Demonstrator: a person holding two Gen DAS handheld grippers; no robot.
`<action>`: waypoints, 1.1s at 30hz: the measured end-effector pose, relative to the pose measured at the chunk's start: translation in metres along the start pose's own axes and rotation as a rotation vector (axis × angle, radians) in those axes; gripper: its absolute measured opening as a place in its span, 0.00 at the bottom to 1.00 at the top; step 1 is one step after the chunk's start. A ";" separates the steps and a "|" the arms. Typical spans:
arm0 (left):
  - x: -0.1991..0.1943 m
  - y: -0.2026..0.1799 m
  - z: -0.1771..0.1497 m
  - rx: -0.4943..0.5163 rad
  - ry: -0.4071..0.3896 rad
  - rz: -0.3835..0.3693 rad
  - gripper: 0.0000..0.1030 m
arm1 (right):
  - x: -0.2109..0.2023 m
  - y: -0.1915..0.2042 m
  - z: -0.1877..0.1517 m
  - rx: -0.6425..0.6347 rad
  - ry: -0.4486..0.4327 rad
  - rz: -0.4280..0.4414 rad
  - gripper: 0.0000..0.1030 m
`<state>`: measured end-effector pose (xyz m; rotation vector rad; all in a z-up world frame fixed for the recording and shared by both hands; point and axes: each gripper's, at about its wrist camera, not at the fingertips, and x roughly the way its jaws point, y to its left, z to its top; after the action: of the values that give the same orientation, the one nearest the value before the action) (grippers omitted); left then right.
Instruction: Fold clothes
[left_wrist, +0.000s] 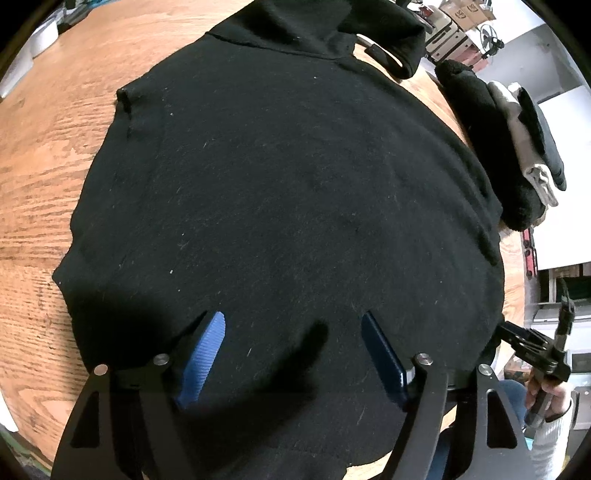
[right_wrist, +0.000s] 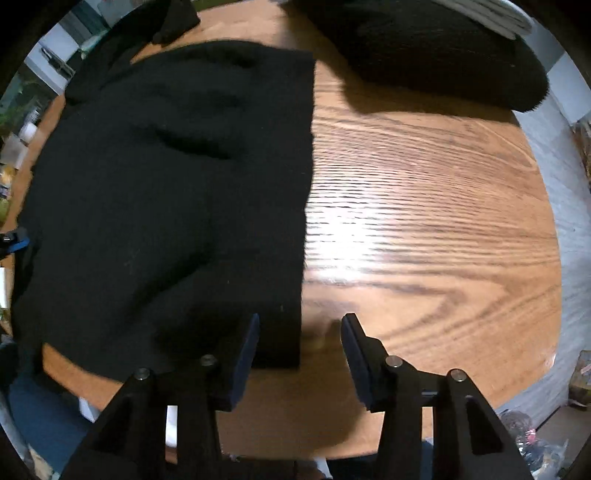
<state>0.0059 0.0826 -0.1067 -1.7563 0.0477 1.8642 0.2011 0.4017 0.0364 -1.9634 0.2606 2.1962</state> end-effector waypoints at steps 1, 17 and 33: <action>0.000 0.001 -0.001 0.003 0.001 0.002 0.75 | 0.003 0.003 0.003 -0.005 0.001 -0.007 0.47; -0.001 -0.003 -0.005 0.071 0.015 0.026 0.75 | -0.012 0.019 -0.059 -0.066 0.050 0.013 0.03; -0.024 0.036 -0.027 -0.053 -0.041 -0.044 0.75 | -0.069 0.040 -0.038 0.064 -0.192 0.264 0.30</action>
<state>0.0142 0.0324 -0.1010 -1.7398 -0.0553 1.8847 0.2349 0.3520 0.1010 -1.7556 0.5823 2.4821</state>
